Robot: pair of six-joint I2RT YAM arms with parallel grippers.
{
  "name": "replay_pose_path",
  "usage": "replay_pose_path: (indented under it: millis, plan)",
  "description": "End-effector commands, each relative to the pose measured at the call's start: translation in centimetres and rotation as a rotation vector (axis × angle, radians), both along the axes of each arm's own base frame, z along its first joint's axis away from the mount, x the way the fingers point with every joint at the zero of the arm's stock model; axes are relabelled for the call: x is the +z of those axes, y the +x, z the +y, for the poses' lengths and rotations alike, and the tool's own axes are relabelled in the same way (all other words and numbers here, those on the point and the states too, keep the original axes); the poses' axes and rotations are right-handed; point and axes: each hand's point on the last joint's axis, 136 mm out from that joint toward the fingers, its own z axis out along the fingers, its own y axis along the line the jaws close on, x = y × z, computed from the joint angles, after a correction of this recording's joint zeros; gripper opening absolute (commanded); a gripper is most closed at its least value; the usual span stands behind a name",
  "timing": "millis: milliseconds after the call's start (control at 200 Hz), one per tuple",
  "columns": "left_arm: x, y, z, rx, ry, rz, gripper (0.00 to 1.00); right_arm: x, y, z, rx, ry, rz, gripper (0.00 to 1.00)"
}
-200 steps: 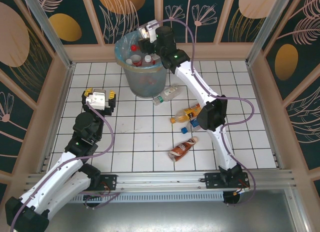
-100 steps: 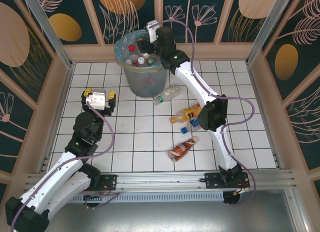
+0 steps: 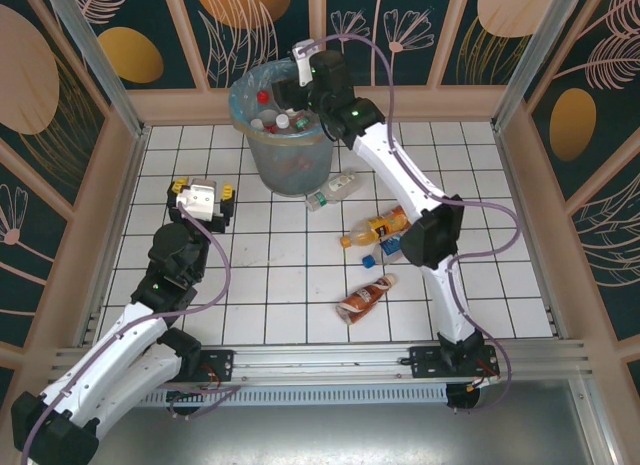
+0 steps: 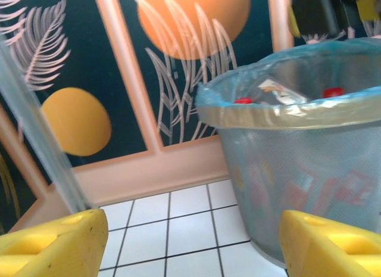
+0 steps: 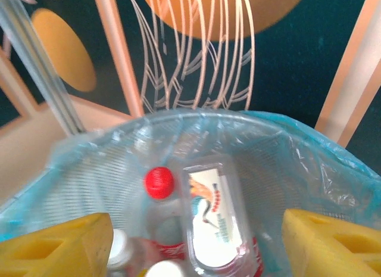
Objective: Put the plastic bottles in the bin
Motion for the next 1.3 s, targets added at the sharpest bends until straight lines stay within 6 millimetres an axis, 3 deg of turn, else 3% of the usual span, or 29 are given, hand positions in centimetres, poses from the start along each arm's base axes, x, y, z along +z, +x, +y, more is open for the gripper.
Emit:
replay_pose_path:
  millis: [0,95,205,275,420,556,636,691,786,941,1091,1291]
  plan:
    - [-0.3,-0.4,-2.4,-0.144,0.033,0.0,0.74,7.6,-6.2,-3.0,-0.01,0.101,-0.033,0.76]
    - [-0.2,-0.4,-4.6,-0.258,0.065,0.036,0.7,5.6,-8.8,-5.4,-0.043,0.125,0.04,0.76]
    - [0.2,-0.3,-6.3,-0.309,0.097,0.088,0.69,1.3,-11.9,-9.6,-0.142,0.141,0.138,0.74]
    - [-0.1,-1.1,-8.4,-0.399,0.137,0.109,0.69,-1.8,-14.4,-12.5,-0.203,0.156,0.219,0.72]
    - [-2.0,-2.6,-13.4,-0.574,0.125,0.28,0.69,-9.2,-19.6,-18.5,-0.333,0.124,0.424,0.72]
    - [-5.6,-3.9,-18.0,-0.67,0.082,0.544,0.69,-14.5,-24.3,-22.7,-0.433,0.127,0.663,0.67]
    - [-6.8,-5.3,-20.4,-0.743,0.022,0.657,0.68,-17.6,-27.9,-23.0,-0.439,0.16,0.853,0.65]
    - [-6.4,-6.0,-21.5,-0.79,-0.03,0.667,0.68,-19.6,-30.3,-22.7,-0.444,0.213,0.983,0.65]
    - [-5.8,-5.8,-21.5,-0.79,-0.063,0.612,0.7,-22.7,-32.8,-21.7,-0.437,0.345,1.114,0.64]
    - [-7.1,-6.3,-21.8,-0.822,-0.007,0.638,0.71,-25.6,-34.1,-19.8,-0.431,0.462,1.172,0.66]
    - [-8.7,-5.9,-20.9,-0.74,0.039,0.66,0.71,-28.6,-35.1,-18.7,-0.48,0.414,1.225,0.77]
    - [-9.2,-5.7,-19.6,-0.698,0.046,0.62,0.73,-31.2,-35.9,-17.9,-0.514,0.386,1.286,0.82]
